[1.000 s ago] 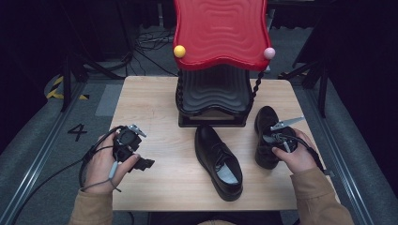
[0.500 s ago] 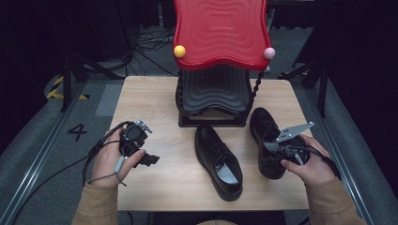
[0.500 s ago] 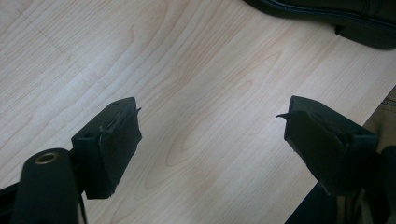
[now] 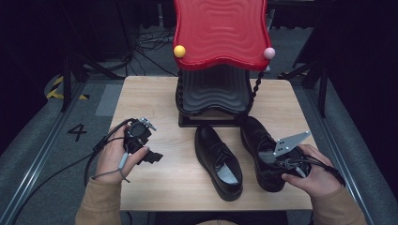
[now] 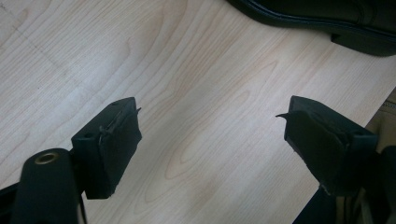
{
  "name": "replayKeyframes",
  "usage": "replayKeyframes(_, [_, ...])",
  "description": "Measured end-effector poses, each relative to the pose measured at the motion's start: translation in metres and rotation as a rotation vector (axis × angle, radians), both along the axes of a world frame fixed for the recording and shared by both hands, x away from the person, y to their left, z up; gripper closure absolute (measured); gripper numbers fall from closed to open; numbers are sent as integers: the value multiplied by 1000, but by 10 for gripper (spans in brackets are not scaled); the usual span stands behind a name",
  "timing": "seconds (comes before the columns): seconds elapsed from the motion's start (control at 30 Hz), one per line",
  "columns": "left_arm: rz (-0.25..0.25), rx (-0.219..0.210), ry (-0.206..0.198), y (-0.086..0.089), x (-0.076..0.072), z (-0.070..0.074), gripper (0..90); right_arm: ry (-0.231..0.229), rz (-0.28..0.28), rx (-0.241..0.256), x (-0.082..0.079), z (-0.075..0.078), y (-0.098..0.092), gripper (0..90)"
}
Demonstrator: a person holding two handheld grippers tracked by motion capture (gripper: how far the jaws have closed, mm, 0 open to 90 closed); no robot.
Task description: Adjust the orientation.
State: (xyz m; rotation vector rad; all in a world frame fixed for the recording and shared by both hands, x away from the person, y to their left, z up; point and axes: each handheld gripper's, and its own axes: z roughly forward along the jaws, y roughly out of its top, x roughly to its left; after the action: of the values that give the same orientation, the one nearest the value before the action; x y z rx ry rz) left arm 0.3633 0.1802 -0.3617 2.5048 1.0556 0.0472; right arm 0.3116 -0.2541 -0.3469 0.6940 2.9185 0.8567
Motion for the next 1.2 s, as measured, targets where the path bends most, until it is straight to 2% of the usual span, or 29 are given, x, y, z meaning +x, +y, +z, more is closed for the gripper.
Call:
replayKeyframes(0.07, [-5,4,2,0,1,0,189,1,17,0,-1,0,2,750])
replayKeyframes(0.1, [-4,6,3,-2,1,-1,189,-1,51,6,0,-3,5,750])
replayKeyframes(0.17, [-3,10,8,-2,1,-1,189,-2,59,7,0,-4,6,749])
replayKeyframes(0.27, [-10,9,-1,-1,0,-1,189,-26,107,-15,6,-17,15,748])
replayKeyframes(0.37, [-3,15,0,0,-1,0,189,-38,125,-15,12,-25,18,745])
replayKeyframes(0.4, [-1,13,3,1,-2,-1,189,-57,146,-28,16,-33,20,743])
replayKeyframes(0.5, [9,12,8,2,-4,-1,189,-65,150,-42,19,-40,23,741])
replayKeyframes(0.53, [7,13,3,3,-4,-1,189,-59,151,-47,23,-47,26,740])
replayKeyframes(0.73, [4,16,8,3,-4,-1,189,-59,133,-48,25,-54,30,741])
replayKeyframes(0.87, [0,15,7,2,-4,-1,189,-43,162,-90,24,-65,38,743])
replayKeyframes(0.97, [13,8,12,2,-4,-1,189,-33,178,-76,24,-65,37,746])
replayKeyframes(1.03, [6,12,12,2,-2,-1,189,-19,210,-56,23,-65,37,747])
replayKeyframes(1.1, [6,10,14,1,-2,-2,189,-11,203,-46,22,-65,37,749])
replayKeyframes(1.17, [2,4,16,1,-1,-3,189,12,168,-51,20,-64,38,752])
replayKeyframes(1.2, [2,5,15,1,-1,-2,189,15,171,-51,19,-64,38,751])
